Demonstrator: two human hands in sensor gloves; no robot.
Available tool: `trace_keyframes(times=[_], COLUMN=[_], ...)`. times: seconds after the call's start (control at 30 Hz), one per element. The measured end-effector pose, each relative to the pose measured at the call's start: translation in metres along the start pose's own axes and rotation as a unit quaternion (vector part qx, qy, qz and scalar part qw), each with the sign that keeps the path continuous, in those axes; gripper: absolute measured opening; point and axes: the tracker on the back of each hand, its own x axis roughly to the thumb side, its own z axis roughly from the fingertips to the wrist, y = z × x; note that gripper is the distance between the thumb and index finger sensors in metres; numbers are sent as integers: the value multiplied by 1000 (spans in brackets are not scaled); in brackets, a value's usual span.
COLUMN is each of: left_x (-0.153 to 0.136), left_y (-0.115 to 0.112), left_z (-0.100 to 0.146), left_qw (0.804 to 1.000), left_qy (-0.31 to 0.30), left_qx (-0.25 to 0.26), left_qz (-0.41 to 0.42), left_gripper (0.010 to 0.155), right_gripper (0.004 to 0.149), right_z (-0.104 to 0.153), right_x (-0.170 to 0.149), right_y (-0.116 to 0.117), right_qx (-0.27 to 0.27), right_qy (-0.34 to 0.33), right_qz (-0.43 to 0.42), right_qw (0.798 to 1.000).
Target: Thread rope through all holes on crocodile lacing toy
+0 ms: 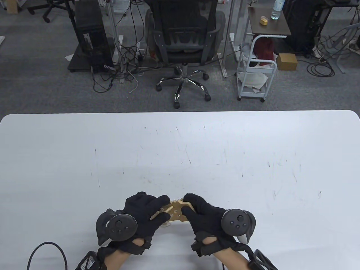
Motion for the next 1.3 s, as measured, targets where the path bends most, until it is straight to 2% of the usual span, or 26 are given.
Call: trace_keyframes(times=[0.17, 0.67, 1.03, 1.3], left_x=[-3, -2, -4, -15], left_y=[-1, -4, -1, 15], left_z=[0, -1, 0, 1], left_qw=[1000, 1000, 1000, 998], left_qy=[13, 20, 25, 46], left_qx=[-2, -2, 11, 41], left_qz=[6, 10, -1, 2], left_gripper=[66, 66, 69, 67], right_gripper=[49, 49, 48, 48], right_z=[2, 8, 3, -3], right_x=[4, 25, 11, -8], right_y=[2, 8, -2, -15], right_qx=[3, 12, -11, -38], right_qy=[-13, -87, -37, 20], right_qz=[-2, 34, 2, -36], right_qw=[1000, 996, 999, 998])
